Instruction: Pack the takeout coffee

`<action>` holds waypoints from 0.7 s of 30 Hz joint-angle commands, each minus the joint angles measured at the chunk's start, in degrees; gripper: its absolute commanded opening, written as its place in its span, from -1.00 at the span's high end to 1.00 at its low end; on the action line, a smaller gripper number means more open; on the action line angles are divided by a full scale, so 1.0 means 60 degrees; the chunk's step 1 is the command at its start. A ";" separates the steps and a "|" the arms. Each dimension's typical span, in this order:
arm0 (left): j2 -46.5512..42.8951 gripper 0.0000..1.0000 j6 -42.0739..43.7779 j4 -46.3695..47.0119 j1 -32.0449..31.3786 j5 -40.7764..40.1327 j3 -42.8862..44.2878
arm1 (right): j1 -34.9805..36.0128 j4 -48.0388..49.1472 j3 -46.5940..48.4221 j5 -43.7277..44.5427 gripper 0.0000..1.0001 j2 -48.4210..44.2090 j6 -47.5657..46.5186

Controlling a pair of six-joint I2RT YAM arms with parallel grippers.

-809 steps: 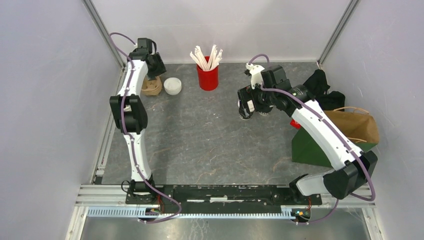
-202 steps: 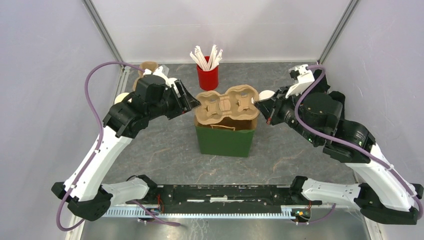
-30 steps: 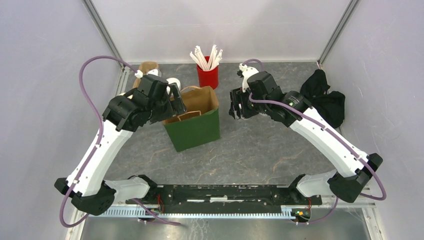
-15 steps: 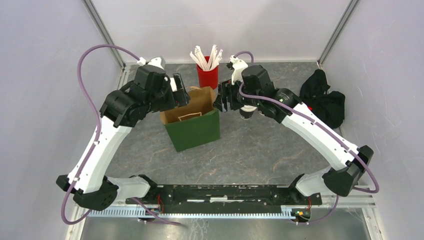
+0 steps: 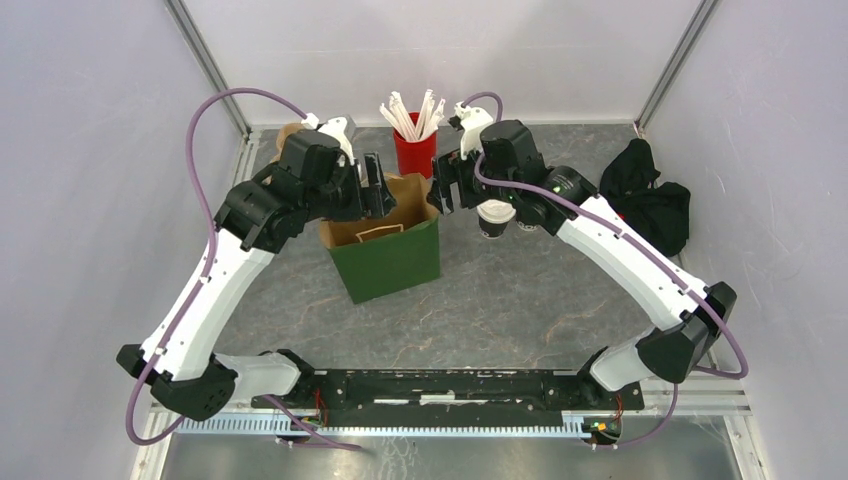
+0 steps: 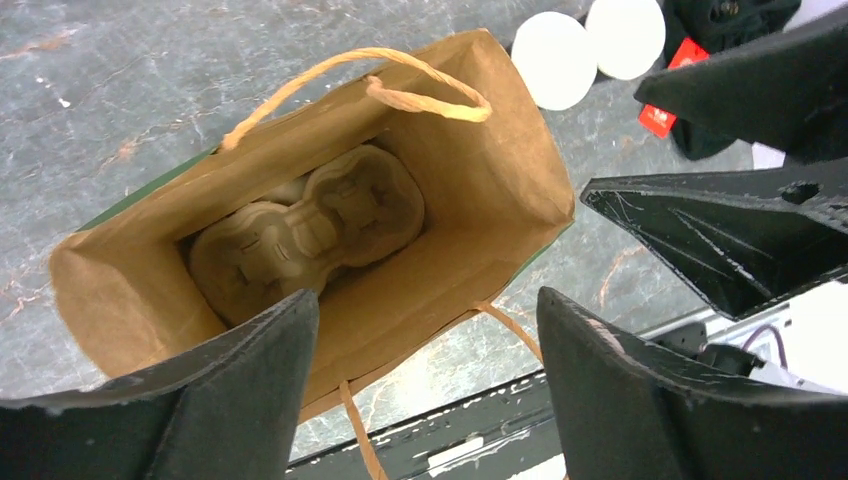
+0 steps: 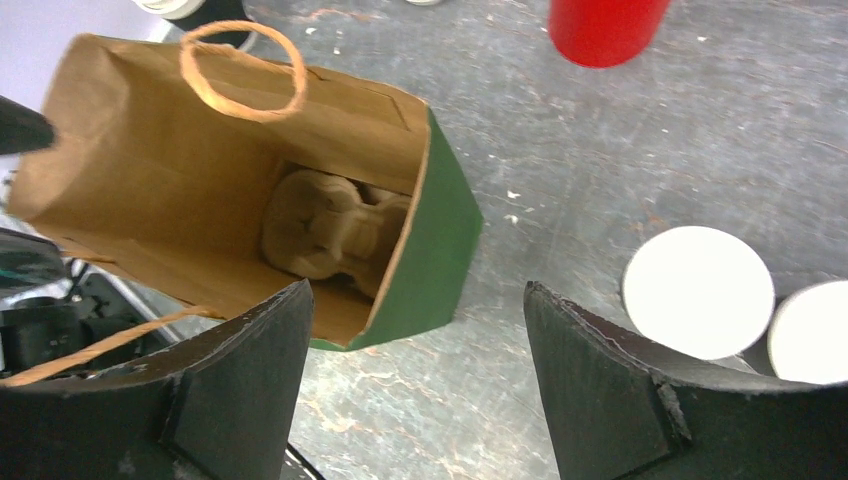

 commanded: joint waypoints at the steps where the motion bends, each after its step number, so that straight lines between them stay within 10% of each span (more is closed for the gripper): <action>1: -0.0064 -0.61 0.0813 0.0770 0.0052 0.1388 -0.0430 | -0.0014 0.1333 -0.0138 -0.1105 -0.68 0.0183 0.0467; 14: -0.0337 -0.01 0.0398 0.2168 0.0033 0.4595 -0.2140 | 0.0089 0.0326 0.1143 0.0271 0.01 0.1675 -0.1323; 21: -0.0319 -0.25 0.0421 0.2012 0.0047 0.4106 -0.1384 | 0.0125 0.1977 -0.0579 -0.0726 0.72 0.0716 -0.2947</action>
